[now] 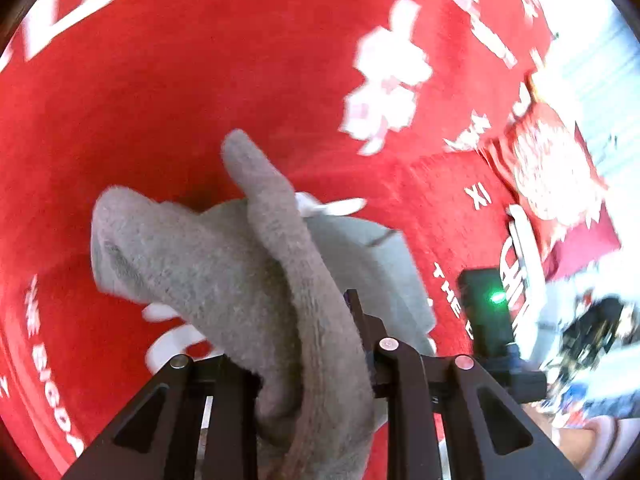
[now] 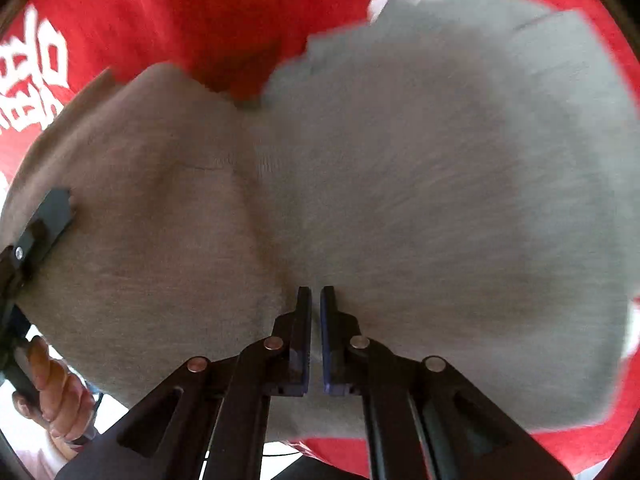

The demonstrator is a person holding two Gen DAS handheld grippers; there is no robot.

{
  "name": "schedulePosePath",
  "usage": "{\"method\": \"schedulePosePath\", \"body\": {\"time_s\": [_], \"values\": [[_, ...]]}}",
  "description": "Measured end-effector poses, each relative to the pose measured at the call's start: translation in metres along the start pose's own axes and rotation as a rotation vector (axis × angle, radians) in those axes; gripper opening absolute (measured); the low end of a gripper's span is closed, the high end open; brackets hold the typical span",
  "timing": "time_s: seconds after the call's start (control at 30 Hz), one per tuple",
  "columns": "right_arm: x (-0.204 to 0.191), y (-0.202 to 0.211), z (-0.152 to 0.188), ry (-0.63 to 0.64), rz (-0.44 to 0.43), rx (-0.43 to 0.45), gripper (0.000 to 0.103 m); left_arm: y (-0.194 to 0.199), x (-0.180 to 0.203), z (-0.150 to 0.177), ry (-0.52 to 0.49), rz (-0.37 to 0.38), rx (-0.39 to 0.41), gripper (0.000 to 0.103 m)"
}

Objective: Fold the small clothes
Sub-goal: 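Lift the sweater with both tools and fold it in half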

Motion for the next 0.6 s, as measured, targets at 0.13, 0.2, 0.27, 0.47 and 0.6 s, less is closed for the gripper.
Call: {"method": "schedulePosePath", "body": {"time_s": [0.13, 0.2, 0.27, 0.47, 0.6], "values": [[0.048, 0.044, -0.012, -0.103, -0.048, 0.081, 0.006, -0.066, 0.060, -0.005, -0.102, -0.012, -0.093, 0.024], [0.071, 0.051, -0.016, -0.157, -0.071, 0.087, 0.010, -0.099, 0.078, 0.003, -0.141, -0.060, -0.147, 0.024], [0.090, 0.055, -0.017, -0.197, -0.105, 0.086, 0.010, -0.128, 0.100, 0.001, -0.156, -0.099, -0.185, 0.030], [0.125, 0.058, -0.010, -0.326, -0.260, 0.126, 0.046, -0.114, 0.100, 0.002, -0.139, -0.167, -0.112, 0.088], [0.141, 0.063, -0.015, -0.435, -0.450, 0.173, 0.076, -0.078, 0.087, 0.002, -0.109, -0.241, -0.017, 0.101]]}}
Point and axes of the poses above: each gripper's, at about its wrist camera, not at the fingertips, and y roughly against the way its jaws point, x to its right, z to its underside, the point moved 1 cm from there along -y, roughly the way its jaws point, and after that the axes turned 1 degree about z, right-handed, at the moved point
